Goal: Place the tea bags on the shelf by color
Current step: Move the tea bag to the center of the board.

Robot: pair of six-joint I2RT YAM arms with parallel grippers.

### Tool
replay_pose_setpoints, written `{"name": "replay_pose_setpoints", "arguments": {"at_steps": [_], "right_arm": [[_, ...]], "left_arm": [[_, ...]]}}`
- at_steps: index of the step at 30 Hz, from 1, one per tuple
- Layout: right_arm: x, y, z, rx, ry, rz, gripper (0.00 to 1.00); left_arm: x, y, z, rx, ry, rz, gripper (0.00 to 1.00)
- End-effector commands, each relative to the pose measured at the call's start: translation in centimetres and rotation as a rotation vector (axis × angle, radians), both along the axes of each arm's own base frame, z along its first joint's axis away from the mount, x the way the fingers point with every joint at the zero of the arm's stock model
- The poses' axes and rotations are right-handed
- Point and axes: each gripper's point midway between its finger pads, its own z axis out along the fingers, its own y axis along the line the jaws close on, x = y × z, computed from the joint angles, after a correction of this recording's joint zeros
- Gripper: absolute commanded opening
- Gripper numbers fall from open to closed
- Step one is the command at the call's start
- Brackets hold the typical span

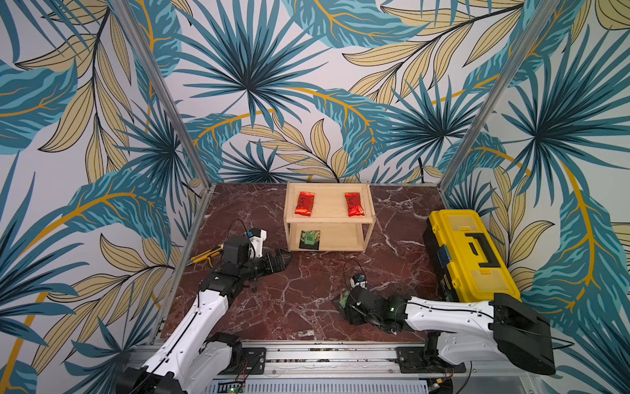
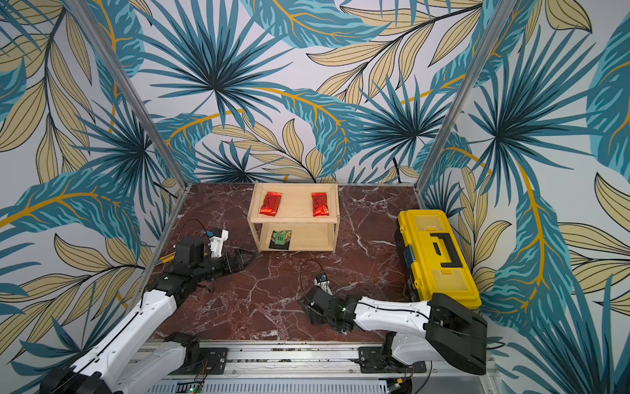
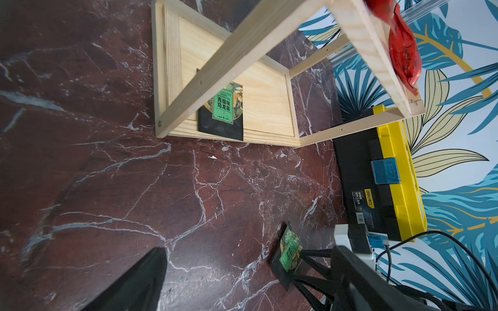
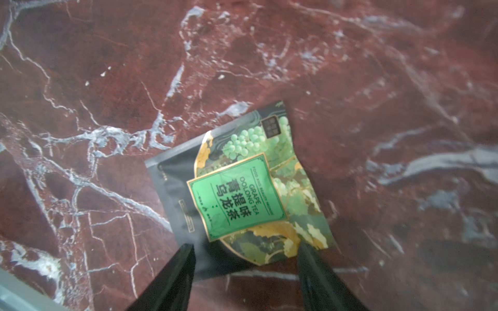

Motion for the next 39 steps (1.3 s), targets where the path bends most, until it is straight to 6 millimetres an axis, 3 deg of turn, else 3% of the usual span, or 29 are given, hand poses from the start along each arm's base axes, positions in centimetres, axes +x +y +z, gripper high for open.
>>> {"name": "replay_pose_setpoints", "arguments": {"at_steps": [1, 7, 11, 15, 20, 23, 27, 31, 36, 39], "right_arm": [[1.7, 2.5, 0.7, -0.025, -0.073, 0.106, 0.64], [4.0, 6.2, 1.9, -0.091, -0.156, 0.257, 0.64], [4.4, 7.6, 2.7, -0.052, -0.195, 0.305, 0.64], [4.3, 6.4, 3.8, 0.018, -0.201, 0.206, 0.62], [2.7, 3.2, 2.9, 0.101, -0.108, -0.006, 0.52], [1.9, 1.2, 2.4, 0.142, -0.083, -0.087, 0.41], [1.7, -0.6, 1.8, 0.206, -0.068, -0.160, 0.38], [2.1, -0.5, 0.8, 0.310, -0.027, -0.191, 0.38], [2.8, 0.6, 0.7, 0.364, -0.008, -0.172, 0.37], [3.3, 1.2, 0.7, 0.383, -0.002, -0.154, 0.31]], "left_arm": [[0.3, 0.1, 0.4, 0.014, -0.018, 0.001, 1.00], [-0.6, -0.2, -1.6, -0.003, 0.063, -0.009, 0.99], [-1.8, -0.5, -3.7, 0.010, 0.132, -0.035, 0.88], [-3.5, -2.9, -5.7, 0.101, 0.170, -0.144, 0.78], [-5.2, -6.8, -7.7, 0.184, 0.189, -0.312, 0.58], [-5.4, -9.0, -8.6, 0.220, 0.185, -0.388, 0.42], [-4.9, -11.4, -9.8, 0.250, 0.184, -0.451, 0.33], [-4.6, -13.2, -10.8, 0.249, 0.188, -0.499, 0.32], [-4.2, -13.7, -11.7, 0.264, 0.195, -0.517, 0.31], [-4.3, -13.7, -12.2, 0.275, 0.221, -0.526, 0.29]]}}
